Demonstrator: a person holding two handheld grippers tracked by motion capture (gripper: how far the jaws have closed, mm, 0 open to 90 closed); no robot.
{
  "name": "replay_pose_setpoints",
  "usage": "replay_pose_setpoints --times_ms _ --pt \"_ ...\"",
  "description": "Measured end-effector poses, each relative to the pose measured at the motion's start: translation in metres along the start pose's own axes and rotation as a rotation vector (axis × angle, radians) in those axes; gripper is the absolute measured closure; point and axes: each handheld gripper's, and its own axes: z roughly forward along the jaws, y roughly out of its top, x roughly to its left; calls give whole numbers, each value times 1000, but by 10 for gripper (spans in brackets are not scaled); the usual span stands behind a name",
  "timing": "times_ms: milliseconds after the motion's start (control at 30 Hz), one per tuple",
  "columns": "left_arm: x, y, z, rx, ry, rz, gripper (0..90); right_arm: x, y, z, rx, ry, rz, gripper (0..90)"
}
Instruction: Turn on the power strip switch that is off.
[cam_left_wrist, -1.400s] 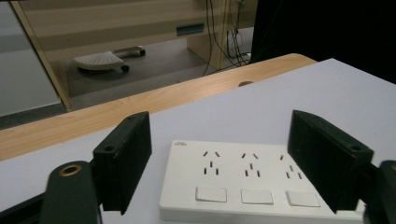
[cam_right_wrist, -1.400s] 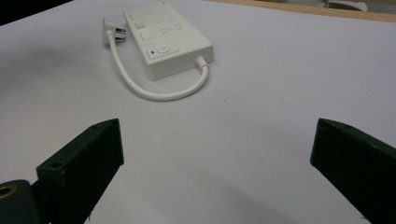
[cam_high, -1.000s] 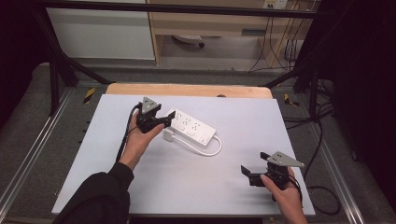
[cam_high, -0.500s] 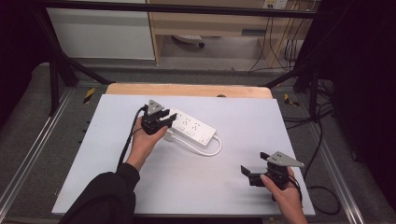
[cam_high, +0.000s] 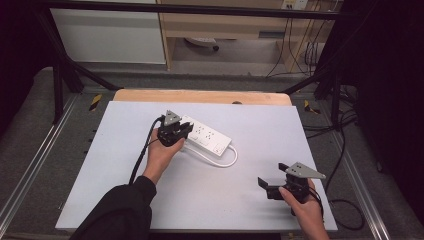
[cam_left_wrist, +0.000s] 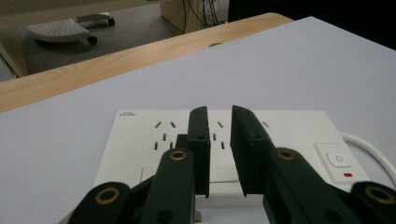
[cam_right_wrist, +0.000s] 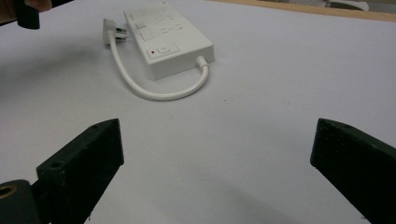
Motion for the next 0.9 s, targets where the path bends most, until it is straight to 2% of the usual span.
replay_pose_setpoints --times_ms 900 --pt "-6 -7 11 49 -15 9 847 0 0 0 -1 2 -1 31"
